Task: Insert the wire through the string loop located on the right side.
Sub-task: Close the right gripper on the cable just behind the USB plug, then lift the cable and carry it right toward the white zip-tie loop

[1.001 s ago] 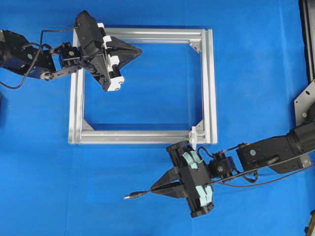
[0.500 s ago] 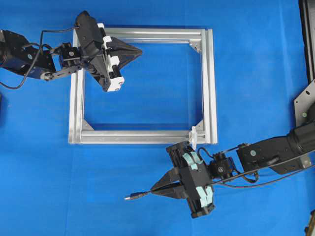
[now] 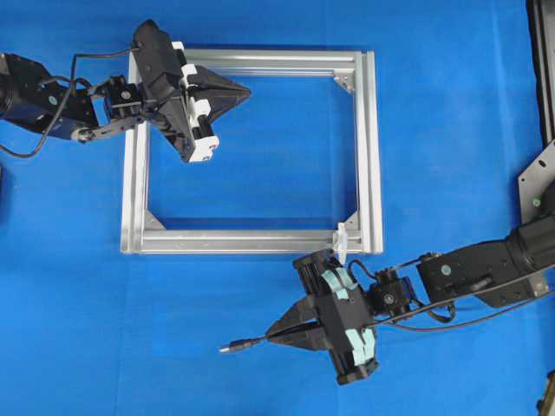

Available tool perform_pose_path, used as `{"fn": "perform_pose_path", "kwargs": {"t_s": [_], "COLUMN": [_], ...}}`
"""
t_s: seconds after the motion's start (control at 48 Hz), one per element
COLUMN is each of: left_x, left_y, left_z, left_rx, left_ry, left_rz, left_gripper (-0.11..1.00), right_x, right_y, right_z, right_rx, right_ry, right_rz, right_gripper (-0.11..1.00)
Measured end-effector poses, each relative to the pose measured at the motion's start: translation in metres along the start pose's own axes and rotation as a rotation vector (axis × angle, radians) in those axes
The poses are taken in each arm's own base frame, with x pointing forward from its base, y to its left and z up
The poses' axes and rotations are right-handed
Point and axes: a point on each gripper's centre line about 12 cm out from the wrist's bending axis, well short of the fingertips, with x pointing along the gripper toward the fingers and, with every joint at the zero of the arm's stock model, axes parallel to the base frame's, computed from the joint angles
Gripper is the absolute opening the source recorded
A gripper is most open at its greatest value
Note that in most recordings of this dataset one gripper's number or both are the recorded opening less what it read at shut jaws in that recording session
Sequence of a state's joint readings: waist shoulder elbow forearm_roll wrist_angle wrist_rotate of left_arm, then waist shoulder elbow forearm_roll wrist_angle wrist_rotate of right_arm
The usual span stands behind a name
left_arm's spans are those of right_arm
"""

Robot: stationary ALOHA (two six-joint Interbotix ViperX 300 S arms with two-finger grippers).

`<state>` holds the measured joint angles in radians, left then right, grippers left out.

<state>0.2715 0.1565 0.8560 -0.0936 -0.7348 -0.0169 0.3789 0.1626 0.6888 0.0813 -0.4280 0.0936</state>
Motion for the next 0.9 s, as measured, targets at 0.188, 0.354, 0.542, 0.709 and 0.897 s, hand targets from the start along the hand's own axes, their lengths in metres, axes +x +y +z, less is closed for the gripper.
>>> {"fn": "perform_pose_path", "kwargs": {"t_s": [0.188,0.354,0.542,0.709,0.897], "left_x": [0.000,0.000,0.000,0.000,0.000], "left_y": [-0.001,0.000,-0.001,-0.001,-0.002], "left_z": [0.000,0.000,0.000,0.000,0.000], "left_rx": [0.000,0.000,0.000,0.000,0.002], "left_ry": [0.000,0.000,0.000,0.000,0.000], "left_rz": [-0.001,0.000,-0.001,-0.001,-0.006], "left_gripper": [0.00,0.00,0.00,0.00,0.00], "right_x": [0.000,0.000,-0.005,-0.025,-0.054], "right_y": [0.001,0.001,0.003,0.005,0.002], "right_z": [0.000,0.000,-0.006,-0.018,-0.036], "right_rx": [-0.001,-0.001,0.001,0.001,0.014], "right_ry": [-0.001,0.000,0.015,0.039,0.070], "right_rz": [0.002,0.001,0.007,0.012,0.004], "right_gripper": [-0.03,-0.03,-0.03,-0.03,-0.03]}}
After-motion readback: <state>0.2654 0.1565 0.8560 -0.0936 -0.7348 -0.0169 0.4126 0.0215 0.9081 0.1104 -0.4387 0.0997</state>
